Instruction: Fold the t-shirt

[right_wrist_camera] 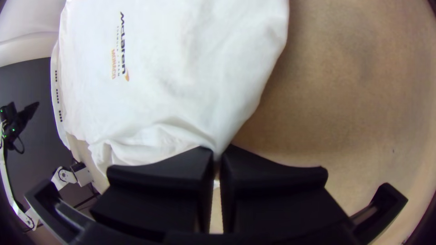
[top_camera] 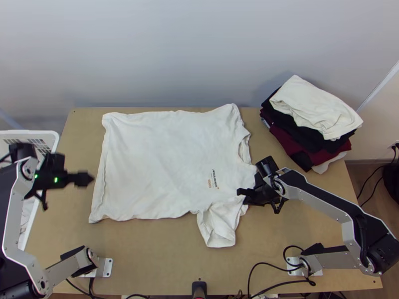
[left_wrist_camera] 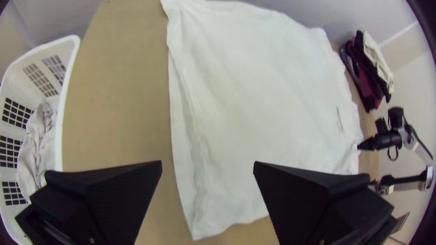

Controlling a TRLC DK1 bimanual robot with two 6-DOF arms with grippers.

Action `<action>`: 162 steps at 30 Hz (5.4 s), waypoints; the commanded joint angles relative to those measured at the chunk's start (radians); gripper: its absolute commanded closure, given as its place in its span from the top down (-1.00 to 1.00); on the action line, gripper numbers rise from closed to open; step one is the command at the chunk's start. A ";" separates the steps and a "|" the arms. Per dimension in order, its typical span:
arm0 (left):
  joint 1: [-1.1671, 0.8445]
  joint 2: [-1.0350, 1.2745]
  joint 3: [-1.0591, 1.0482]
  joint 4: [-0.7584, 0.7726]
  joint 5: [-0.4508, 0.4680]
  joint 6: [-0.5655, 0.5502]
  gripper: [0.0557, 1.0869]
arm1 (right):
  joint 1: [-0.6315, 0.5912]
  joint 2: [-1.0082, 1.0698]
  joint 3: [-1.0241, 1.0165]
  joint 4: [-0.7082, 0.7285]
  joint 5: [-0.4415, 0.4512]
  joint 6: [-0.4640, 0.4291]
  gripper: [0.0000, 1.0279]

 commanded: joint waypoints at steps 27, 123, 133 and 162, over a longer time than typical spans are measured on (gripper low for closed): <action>0.100 -0.020 -0.380 0.020 -0.154 0.533 0.15 | -0.005 -0.027 -0.020 0.005 0.027 0.011 -0.94; -0.334 -0.629 0.427 0.503 -0.496 -0.795 -0.93 | -0.265 -0.656 1.093 -0.289 0.188 -0.443 -0.94; -0.351 -0.741 -0.248 0.587 -0.407 -0.795 -0.93 | -0.077 -0.713 0.303 -0.001 0.179 -0.317 -0.94; -0.328 0.438 -0.085 1.146 -0.382 -0.728 -0.93 | -0.165 0.284 0.547 0.244 0.078 -0.297 -0.94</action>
